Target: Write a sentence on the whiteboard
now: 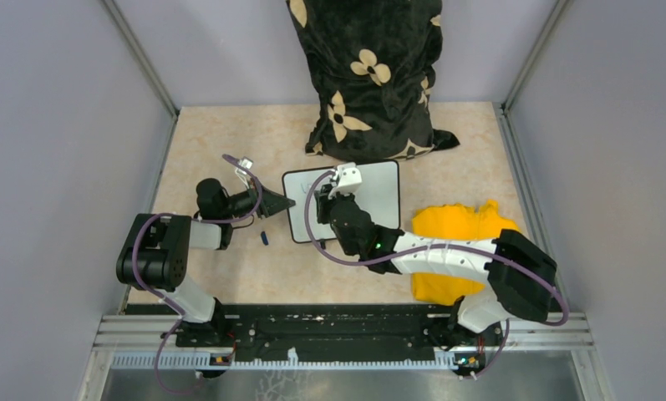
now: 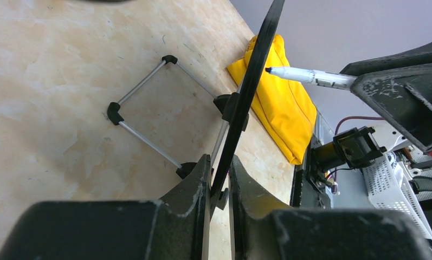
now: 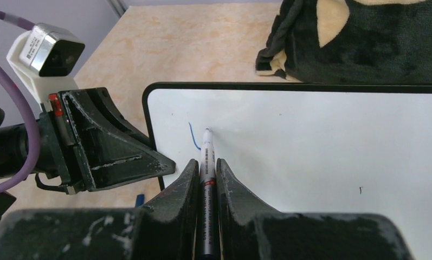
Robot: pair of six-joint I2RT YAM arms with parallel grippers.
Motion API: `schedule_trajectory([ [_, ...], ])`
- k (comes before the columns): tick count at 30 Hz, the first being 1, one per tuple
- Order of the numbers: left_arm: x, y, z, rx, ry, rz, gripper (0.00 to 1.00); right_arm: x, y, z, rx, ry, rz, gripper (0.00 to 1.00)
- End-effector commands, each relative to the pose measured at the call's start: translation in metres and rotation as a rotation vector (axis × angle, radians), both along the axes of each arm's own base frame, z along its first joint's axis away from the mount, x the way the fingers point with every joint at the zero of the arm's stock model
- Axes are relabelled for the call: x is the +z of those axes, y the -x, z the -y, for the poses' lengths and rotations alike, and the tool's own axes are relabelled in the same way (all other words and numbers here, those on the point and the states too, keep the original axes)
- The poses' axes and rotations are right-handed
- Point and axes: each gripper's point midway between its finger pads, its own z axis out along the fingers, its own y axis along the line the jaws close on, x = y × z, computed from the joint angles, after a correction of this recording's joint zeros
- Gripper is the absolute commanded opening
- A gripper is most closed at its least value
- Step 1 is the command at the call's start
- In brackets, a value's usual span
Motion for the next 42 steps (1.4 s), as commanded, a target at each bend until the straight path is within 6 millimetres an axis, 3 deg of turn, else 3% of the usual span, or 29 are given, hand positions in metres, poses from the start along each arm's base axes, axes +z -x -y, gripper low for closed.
schedule_trajectory([
  [1, 0.003, -0.001, -0.001, -0.012, -0.004, 0.032, 0.15, 0.021, -0.01, -0.004, -0.023, -0.054, 0.025, 0.0],
  [22, 0.004, -0.002, -0.001, -0.009, -0.005, 0.036, 0.13, -0.03, 0.006, -0.008, 0.048, 0.007, -0.085, 0.0],
  [34, 0.005, -0.002, -0.001, -0.008, -0.005, 0.038, 0.13, -0.059, 0.024, -0.025, 0.139, 0.065, -0.153, 0.0],
  [37, 0.004, -0.002, -0.001, -0.008, -0.005, 0.034, 0.13, -0.054, 0.025, -0.024, 0.139, 0.058, -0.153, 0.0],
  [42, 0.004, -0.002, -0.001, -0.007, -0.006, 0.036, 0.13, -0.017, 0.026, -0.015, 0.135, -0.007, -0.098, 0.0],
])
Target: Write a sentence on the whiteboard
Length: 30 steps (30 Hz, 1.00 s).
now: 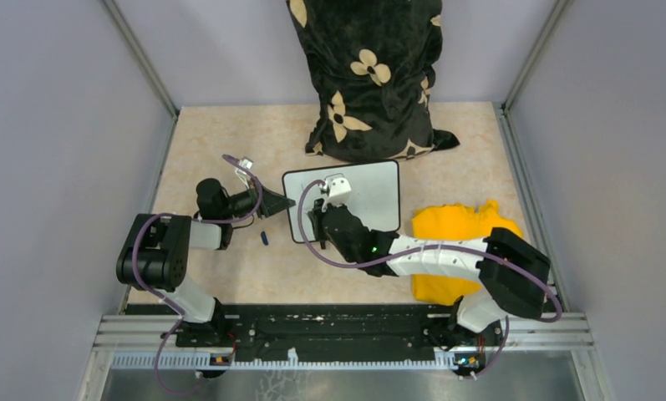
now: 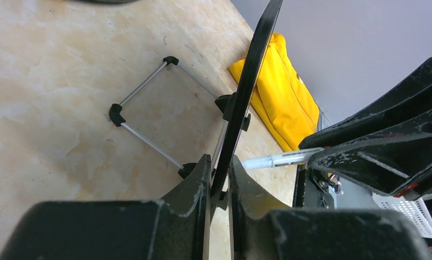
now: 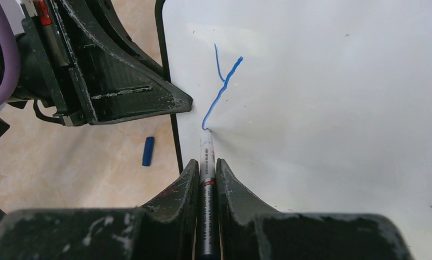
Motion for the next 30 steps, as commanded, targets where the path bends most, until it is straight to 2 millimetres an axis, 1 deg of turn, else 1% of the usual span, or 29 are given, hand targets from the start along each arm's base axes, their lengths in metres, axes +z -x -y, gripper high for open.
schedule_trajectory([
  [1, 0.005, -0.001, -0.001, -0.01, -0.003, 0.029, 0.13, 0.047, 0.0, 0.012, -0.023, -0.089, 0.065, 0.0],
  [3, 0.005, -0.001, -0.001, -0.009, -0.004, 0.028, 0.13, 0.06, -0.002, 0.02, -0.047, -0.098, 0.096, 0.0],
  [5, 0.005, -0.002, -0.001, -0.009, -0.004, 0.03, 0.13, 0.069, -0.006, 0.029, -0.077, -0.093, 0.122, 0.0],
  [8, 0.004, -0.001, -0.001, -0.009, -0.005, 0.027, 0.13, 0.074, -0.014, 0.038, -0.114, -0.086, 0.14, 0.0],
  [10, 0.004, -0.002, -0.001, -0.008, -0.005, 0.029, 0.13, 0.074, -0.018, 0.041, -0.126, -0.083, 0.143, 0.0],
  [22, 0.004, -0.001, -0.001, -0.011, -0.005, 0.029, 0.12, 0.077, -0.028, 0.028, -0.124, -0.083, 0.161, 0.0],
  [30, 0.003, -0.002, -0.001, -0.009, -0.007, 0.027, 0.12, 0.068, -0.033, 0.027, -0.131, -0.065, 0.15, 0.0],
])
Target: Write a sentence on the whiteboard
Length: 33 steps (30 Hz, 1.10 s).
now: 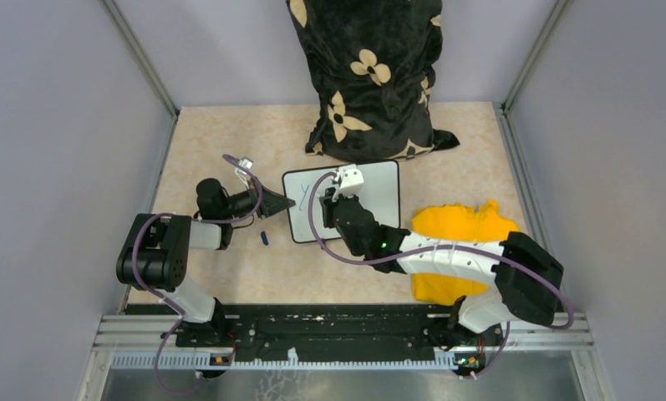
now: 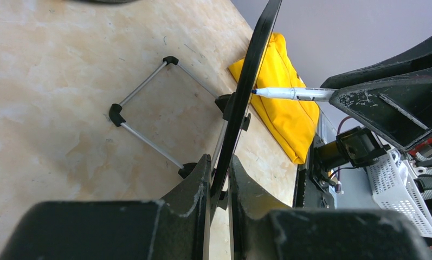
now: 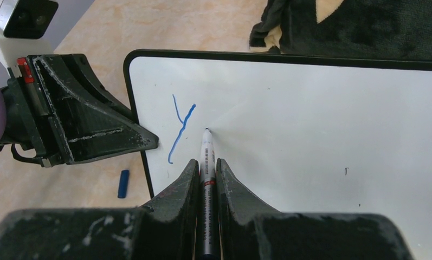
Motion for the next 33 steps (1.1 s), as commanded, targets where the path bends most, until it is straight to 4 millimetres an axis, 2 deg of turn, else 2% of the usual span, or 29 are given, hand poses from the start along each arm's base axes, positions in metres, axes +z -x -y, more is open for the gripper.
schedule_trajectory([
  [1, 0.004, -0.002, -0.001, -0.005, -0.003, 0.019, 0.12, 0.03, -0.012, -0.007, -0.019, -0.072, 0.049, 0.0],
  [8, 0.003, -0.002, -0.001, -0.004, -0.004, 0.018, 0.12, 0.012, -0.01, -0.005, -0.021, -0.042, 0.017, 0.0],
  [18, 0.003, -0.002, -0.001, -0.004, -0.005, 0.015, 0.11, -0.004, -0.004, 0.016, -0.052, -0.009, -0.008, 0.0],
  [24, 0.003, -0.002, -0.001, -0.004, -0.006, 0.016, 0.11, -0.003, -0.006, 0.025, -0.071, -0.007, -0.005, 0.0],
  [33, 0.002, -0.002, 0.0, -0.007, -0.005, 0.014, 0.1, 0.015, -0.014, 0.025, -0.083, -0.022, 0.028, 0.0],
])
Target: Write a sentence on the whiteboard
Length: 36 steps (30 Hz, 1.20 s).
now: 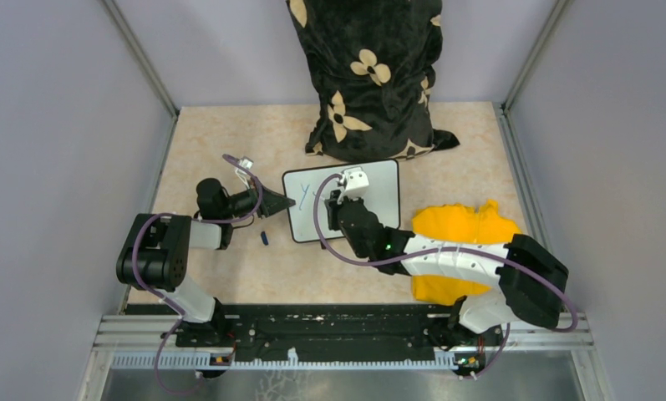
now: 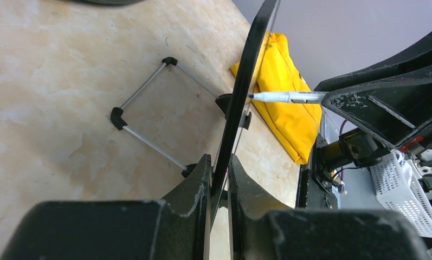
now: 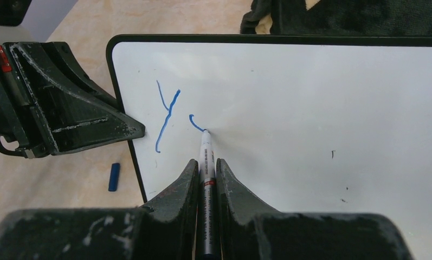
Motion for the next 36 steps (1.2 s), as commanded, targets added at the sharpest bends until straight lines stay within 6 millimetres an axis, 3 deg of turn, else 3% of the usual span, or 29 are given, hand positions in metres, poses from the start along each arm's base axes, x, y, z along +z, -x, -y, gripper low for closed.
schedule_trajectory([
  [1, 0.002, 0.0, 0.0, -0.013, -0.003, 0.01, 0.1, 0.028, -0.015, 0.011, -0.065, -0.033, 0.055, 0.0],
  [19, 0.0, 0.0, 0.0, -0.016, -0.004, 0.006, 0.08, 0.042, -0.022, -0.011, -0.019, -0.046, 0.076, 0.0],
  [27, 0.0, 0.0, 0.0, -0.015, -0.005, 0.007, 0.08, 0.034, -0.02, -0.02, 0.015, -0.042, 0.054, 0.0],
  [36, -0.001, -0.001, 0.0, -0.016, -0.006, 0.003, 0.07, 0.011, -0.013, -0.015, 0.025, -0.034, 0.002, 0.0],
])
